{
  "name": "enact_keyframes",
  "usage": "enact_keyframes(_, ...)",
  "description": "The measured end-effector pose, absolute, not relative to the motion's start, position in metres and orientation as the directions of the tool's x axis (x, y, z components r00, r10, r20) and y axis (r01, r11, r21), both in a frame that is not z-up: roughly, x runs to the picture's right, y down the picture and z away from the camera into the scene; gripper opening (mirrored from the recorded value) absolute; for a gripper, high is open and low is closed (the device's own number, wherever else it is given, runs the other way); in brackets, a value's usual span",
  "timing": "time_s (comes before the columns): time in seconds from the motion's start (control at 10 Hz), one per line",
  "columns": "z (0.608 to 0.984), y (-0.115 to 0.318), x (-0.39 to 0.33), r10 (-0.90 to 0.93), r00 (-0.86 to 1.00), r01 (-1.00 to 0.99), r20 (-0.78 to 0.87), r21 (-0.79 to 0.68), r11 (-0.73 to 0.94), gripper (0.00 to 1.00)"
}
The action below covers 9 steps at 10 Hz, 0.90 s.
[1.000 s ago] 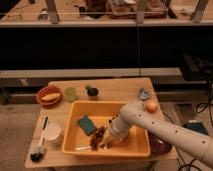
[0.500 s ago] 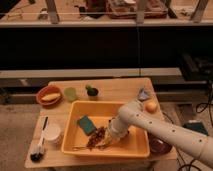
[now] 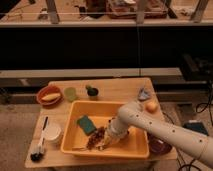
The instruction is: Place fork in purple bowl
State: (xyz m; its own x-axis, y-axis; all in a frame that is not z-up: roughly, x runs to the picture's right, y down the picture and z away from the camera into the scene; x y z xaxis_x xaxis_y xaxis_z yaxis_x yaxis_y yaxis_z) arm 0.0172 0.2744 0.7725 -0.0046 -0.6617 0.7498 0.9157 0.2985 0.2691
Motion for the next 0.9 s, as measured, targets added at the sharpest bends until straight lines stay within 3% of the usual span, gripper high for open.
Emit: enact_keyframes(0.9, 0.720, 0.251, 0.061, -0.720, 0.005, 0.859, 0.694, 0.365, 0.358, 0.00)
